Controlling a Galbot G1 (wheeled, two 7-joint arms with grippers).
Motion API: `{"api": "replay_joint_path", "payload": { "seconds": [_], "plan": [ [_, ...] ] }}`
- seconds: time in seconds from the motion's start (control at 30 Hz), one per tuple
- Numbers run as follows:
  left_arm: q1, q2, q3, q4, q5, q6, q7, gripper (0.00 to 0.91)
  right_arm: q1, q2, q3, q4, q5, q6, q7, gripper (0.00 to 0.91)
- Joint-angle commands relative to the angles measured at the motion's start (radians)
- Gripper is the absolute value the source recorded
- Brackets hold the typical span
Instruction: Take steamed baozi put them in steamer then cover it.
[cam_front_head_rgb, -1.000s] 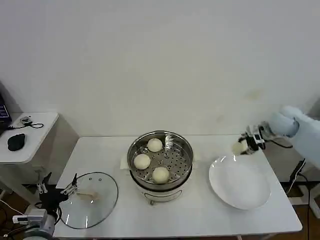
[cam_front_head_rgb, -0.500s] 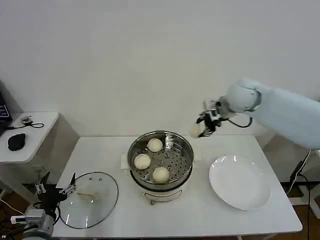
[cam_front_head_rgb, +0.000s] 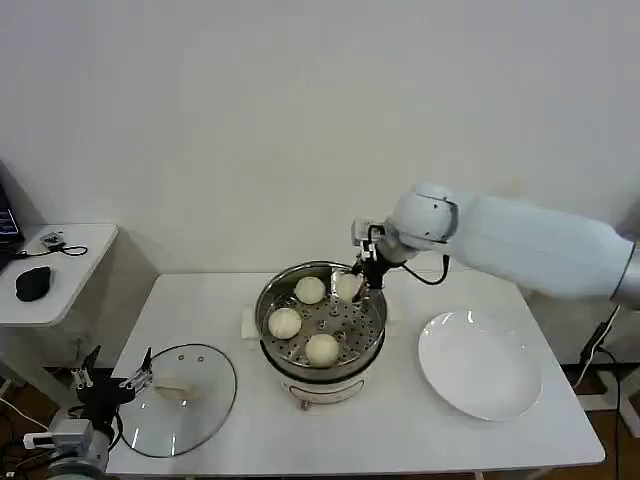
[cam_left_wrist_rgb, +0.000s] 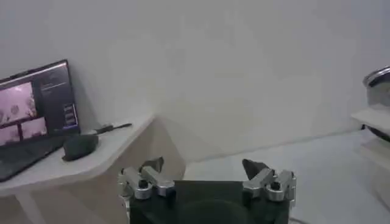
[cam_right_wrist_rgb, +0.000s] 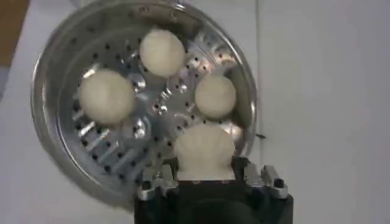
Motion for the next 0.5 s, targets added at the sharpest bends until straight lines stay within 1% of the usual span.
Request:
{"api": "replay_joint_path", "payload": {
  "seconds": [0.03, 0.47, 0.5],
  "plan": [
    [0.0, 0.003, -0.002, 0.001, 0.0, -0.001, 0.0, 0.907, -0.079, 0.04, -0.027, -0.007, 0.053, -0.081, 0.071, 0.605],
    [-0.002, 0.003, -0.005, 0.004, -0.002, -0.002, 0.0, 0.907, -0.117, 0.064, 0.007, -0.057, 0.034, -0.081, 0.082, 0.605],
    [-0.002, 0.002, -0.004, 0.004, -0.001, -0.002, 0.0, 0.907, -0.118, 0.066, 0.006, -0.058, 0.034, -0.08, 0.083, 0.907]
  ]
}}
